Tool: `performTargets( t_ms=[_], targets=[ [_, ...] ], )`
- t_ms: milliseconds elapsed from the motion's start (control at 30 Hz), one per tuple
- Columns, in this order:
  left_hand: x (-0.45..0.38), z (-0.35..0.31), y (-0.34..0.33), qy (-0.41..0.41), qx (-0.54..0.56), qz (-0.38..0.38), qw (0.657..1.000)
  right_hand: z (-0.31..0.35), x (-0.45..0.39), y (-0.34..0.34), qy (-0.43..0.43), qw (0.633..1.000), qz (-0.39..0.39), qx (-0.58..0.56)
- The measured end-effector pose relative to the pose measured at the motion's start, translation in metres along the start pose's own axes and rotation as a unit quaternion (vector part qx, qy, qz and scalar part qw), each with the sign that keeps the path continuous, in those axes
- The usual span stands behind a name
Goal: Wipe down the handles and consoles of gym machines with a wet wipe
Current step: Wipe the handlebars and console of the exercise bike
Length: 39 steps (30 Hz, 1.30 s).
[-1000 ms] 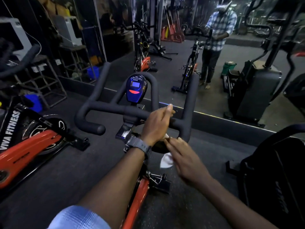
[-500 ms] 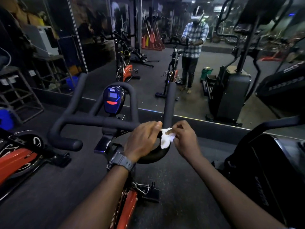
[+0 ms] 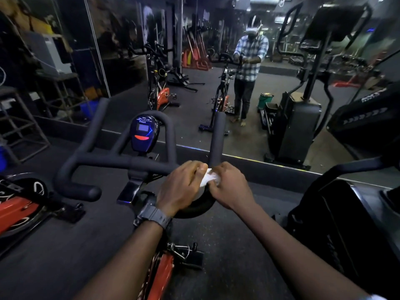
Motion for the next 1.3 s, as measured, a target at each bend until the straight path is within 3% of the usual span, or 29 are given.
performTargets(
  t_ms=[133, 300, 467, 567, 600, 767, 900, 1067, 1200, 1300],
  targets=[
    [0.000, -0.002, 0.001, 0.002, 0.000, 0.004, 1.000, 0.004, 0.013, -0.002, 0.031, 0.999, 0.012, -0.010],
    [0.002, -0.005, 0.004, -0.010, 0.006, 0.002, 1.000, -0.021, -0.026, -0.003, -0.027, 0.998, -0.045, -0.032],
    [-0.001, -0.001, 0.003, -0.001, 0.012, -0.007, 1.000, -0.013, 0.012, -0.003, 0.103, 0.994, 0.004, -0.033],
    [-0.002, -0.003, 0.003, 0.003, 0.022, -0.008, 1.000, -0.032, -0.022, 0.000, 0.006, 0.997, -0.057, -0.043],
    [-0.001, -0.003, 0.004, 0.002, 0.026, -0.013, 1.000, -0.032, -0.029, -0.003, -0.011, 0.998, -0.045, -0.046],
    [0.000, -0.004, 0.005, 0.000, 0.017, -0.014, 1.000, -0.014, -0.001, -0.004, 0.107, 0.993, 0.017, -0.052],
    [0.001, -0.008, 0.006, -0.015, 0.014, -0.013, 1.000, -0.016, -0.036, -0.001, 0.013, 0.999, -0.017, -0.029],
    [0.001, -0.005, 0.008, 0.008, 0.022, -0.017, 1.000, -0.015, -0.005, -0.003, 0.111, 0.992, 0.022, -0.048],
    [-0.004, -0.002, 0.007, 0.020, 0.046, -0.030, 0.998, -0.023, -0.032, -0.001, 0.008, 0.998, -0.043, -0.049],
    [-0.005, -0.002, 0.007, 0.020, 0.066, -0.049, 0.996, 0.004, -0.029, -0.020, 0.096, 0.995, 0.002, -0.032]
  ],
)
Point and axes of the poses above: each hand's wrist, its own x-axis away from the middle knuckle, its own y-axis out of the back of the hand, z = x × y, the point moved 2 cm from there along -x, towards the middle knuckle, and after that the axes turned 11 degrees about y, right-handed, at the moved point
